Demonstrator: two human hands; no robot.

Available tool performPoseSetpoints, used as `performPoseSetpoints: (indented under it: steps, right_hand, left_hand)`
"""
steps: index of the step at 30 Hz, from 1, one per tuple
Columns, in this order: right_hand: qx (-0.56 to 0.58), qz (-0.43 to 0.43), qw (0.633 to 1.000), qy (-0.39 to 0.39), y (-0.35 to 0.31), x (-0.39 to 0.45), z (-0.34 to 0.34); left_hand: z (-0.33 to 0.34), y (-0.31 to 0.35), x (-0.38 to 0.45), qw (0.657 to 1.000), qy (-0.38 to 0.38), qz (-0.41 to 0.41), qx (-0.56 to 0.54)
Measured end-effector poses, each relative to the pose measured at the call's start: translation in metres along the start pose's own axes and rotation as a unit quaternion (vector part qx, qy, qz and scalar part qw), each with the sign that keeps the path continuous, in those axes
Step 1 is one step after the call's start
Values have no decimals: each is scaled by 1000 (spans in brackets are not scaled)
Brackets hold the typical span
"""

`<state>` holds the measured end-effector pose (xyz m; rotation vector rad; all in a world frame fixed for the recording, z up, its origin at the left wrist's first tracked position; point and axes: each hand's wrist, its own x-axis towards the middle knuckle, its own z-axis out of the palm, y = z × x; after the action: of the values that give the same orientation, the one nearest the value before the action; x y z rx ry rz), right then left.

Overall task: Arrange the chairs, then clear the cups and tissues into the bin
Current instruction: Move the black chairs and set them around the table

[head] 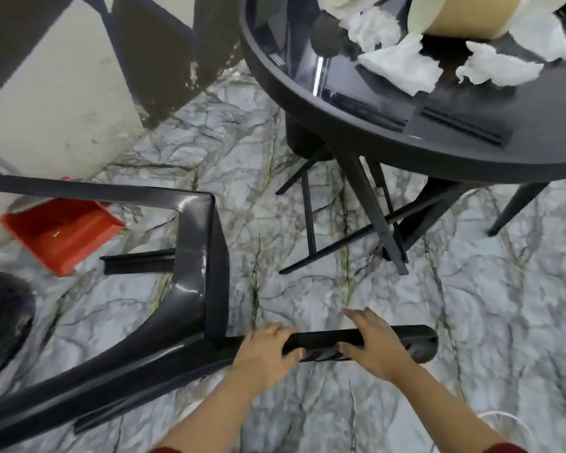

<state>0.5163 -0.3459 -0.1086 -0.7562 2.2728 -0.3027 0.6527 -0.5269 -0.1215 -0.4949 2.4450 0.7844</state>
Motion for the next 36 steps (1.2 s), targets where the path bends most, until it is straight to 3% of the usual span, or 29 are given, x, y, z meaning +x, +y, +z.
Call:
performPoseSetpoints:
  steps: [5, 10, 20, 24, 27, 29, 31, 34, 36]
  right_hand:
    - [-46, -18, 999, 1, 23, 9, 12]
    - [-16, -35, 998, 42, 31, 14, 19]
    - [17, -33, 999, 36, 20, -11, -4]
    - [-56, 5, 996, 74, 24, -34, -42]
    - [-95, 64, 979, 171, 30, -58, -71]
    - [-47, 107, 967, 224, 34, -73, -88]
    - [75, 124, 960, 239, 36, -86, -99]
    - [316, 92, 918, 220, 26, -109, -111]
    - [370, 62, 898, 228, 12, -121, -116]
  left_hand:
    - [21, 14, 31, 999, -19, 23, -11]
    - [33, 16, 41, 998, 31, 50, -11]
    - [36, 14, 14, 989, 116, 84, -23]
    - [10, 30, -5, 985, 135, 90, -57]
    - [-10, 37, -26, 978, 156, 105, -95]
    - [-20, 40, -41, 970, 183, 107, -116]
    - [-27, 41, -56, 964, 204, 103, -138]
    - [-34, 42, -79, 959, 216, 104, -153]
    - [-38, 42, -94, 955, 224, 102, -165]
